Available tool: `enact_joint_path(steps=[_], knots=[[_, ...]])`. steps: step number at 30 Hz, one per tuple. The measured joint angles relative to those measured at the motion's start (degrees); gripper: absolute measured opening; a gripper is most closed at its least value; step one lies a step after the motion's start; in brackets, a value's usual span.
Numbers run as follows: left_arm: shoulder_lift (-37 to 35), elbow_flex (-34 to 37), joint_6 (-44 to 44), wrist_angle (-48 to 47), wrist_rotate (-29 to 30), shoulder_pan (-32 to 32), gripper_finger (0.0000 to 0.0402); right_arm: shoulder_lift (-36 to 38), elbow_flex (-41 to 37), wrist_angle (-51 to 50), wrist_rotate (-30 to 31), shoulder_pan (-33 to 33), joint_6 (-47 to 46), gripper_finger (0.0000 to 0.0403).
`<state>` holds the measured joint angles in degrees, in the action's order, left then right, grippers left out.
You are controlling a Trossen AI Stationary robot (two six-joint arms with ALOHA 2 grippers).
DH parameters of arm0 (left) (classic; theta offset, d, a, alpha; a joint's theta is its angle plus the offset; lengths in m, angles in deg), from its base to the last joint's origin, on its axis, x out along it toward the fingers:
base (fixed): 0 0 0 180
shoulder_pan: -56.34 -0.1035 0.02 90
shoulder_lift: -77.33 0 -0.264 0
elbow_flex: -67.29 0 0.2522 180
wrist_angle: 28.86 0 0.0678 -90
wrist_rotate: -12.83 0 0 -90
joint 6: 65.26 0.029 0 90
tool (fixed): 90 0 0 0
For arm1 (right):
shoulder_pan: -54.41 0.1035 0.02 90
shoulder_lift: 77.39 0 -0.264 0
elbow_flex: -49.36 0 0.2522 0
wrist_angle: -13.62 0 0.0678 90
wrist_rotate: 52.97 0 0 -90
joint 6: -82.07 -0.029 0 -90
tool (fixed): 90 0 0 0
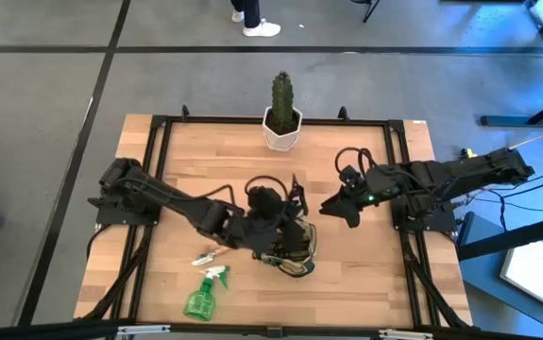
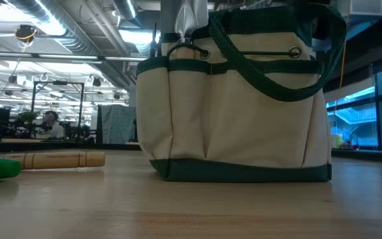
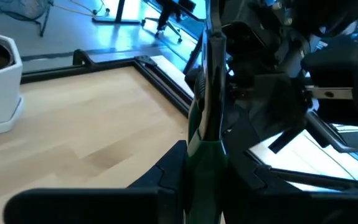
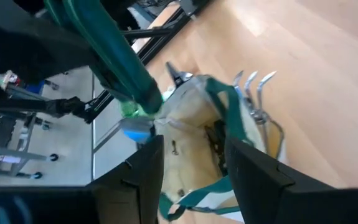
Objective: Pick & Place Garden tools in Gardening bag
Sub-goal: Put the green fruit pruner into the green gardening bag
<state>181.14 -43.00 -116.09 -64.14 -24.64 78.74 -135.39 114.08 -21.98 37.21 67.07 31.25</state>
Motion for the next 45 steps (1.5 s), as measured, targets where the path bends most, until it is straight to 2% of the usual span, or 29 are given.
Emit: enact_joint_path(steps=[5,10,13,17,20,23,26,30,33,37,45], knots=[[10.17,-14.39,-2.51,-8.51,2.81,2.72,0.0057,0.06,0.0,0.87,0.27,3.42,-0.16,0.0171],[19.77,-31.61,-9.28,-23.82,11.35,7.02,0.0057,1.16,-0.04,0.85,-2.33,7.08,3.35,0.0171],[24.37,-38.3,-12.57,-25.96,14.75,8.03,0.0057,2.49,-0.04,1.33,-4.09,9.41,5.65,0.0171],[26.7,-37.02,-15.12,-19.09,18.11,7.17,0.0057,5.43,-0.04,1.04,-5.8,11.46,10.23,0.0171],[28.54,-37.96,-18.95,-15.67,18.61,5.63,0.0057,8.48,-0.04,0.95,-10.47,11.9,12.86,0.0171],[29.96,-38.06,-12.68,-9.24,18.18,4.4,0.0057,12.15,0.02,-0.57,-15.76,11.92,15.73,0.0171],[29.79,-38.06,-5.28,-3.92,16.94,4.3,0.0057,15.9,0.02,-4.21,-16.93,11.88,18.02,0.0171],[29.74,-38.12,-0.51,0.97,15.35,4.63,0.0057,18.77,0.0,-6.02,-16.04,11.88,18.7,0.0171],[29.75,-38.12,3.57,3.8,8.46,4.24,0.0057,19.1,0.0,-4.38,-15.89,11.88,19.34,0.0171],[29.77,-38.09,7.65,7.46,-3.89,2.39,0.0057,17.85,0.02,-0.5,-15.89,11.83,19.99,0.0171],[29.75,-38.05,8.74,8.49,-12.85,-0.27,0.0057,13.24,0.02,0.67,-19.86,11.9,19.59,0.0171]])
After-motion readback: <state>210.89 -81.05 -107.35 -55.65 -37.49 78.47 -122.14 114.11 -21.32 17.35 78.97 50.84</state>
